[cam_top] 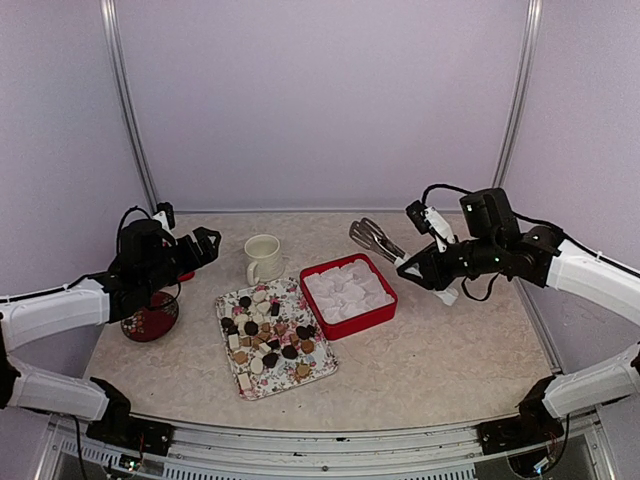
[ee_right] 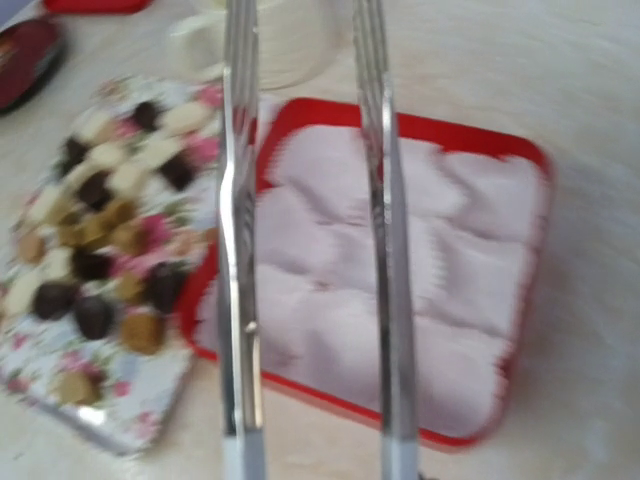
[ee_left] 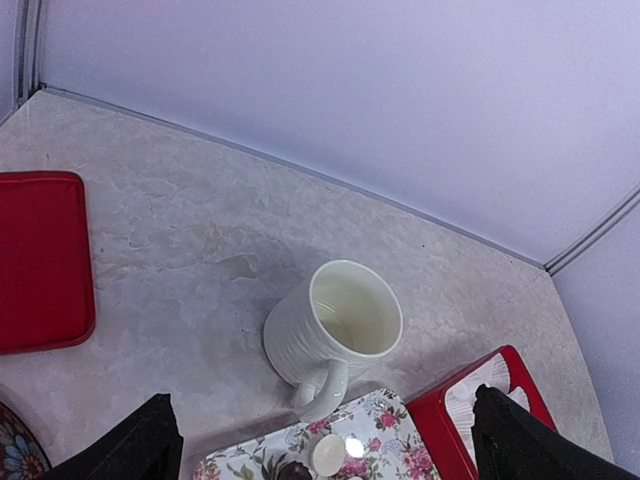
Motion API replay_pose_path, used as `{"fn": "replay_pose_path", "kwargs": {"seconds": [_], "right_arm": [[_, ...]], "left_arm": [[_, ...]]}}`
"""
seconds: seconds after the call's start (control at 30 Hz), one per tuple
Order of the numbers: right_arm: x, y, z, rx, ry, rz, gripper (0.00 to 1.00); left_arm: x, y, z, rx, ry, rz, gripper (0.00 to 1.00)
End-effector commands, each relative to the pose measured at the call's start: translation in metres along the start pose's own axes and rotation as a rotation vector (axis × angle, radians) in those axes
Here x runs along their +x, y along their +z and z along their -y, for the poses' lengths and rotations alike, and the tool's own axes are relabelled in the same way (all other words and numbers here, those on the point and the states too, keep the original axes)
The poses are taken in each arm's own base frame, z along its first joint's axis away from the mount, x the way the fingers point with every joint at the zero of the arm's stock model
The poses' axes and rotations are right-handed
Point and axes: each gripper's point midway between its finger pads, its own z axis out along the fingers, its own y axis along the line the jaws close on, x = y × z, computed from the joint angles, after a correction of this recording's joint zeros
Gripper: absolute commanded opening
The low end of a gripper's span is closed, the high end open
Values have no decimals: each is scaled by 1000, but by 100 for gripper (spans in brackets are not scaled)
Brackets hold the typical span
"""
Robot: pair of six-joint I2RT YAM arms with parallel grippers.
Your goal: Pack the chocolate
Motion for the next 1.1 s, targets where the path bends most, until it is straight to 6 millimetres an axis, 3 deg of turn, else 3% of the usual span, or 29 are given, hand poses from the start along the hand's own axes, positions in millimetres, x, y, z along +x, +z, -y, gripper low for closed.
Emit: {"fn": "replay_pose_path", "kwargs": {"seconds": [0.0, 0.7, 1.07], "right_arm": [[-12, 1, -40, -119, -114, -36, 36], [27, 48, -130, -269, -383, -259, 39], [70, 53, -143, -297, -411, -387, 39]], "left_arm": [[-2, -4, 1, 23, 4, 7, 99], [11, -23, -3, 61, -25, -40, 99], [18, -25, 7, 86, -2, -57, 99]]}}
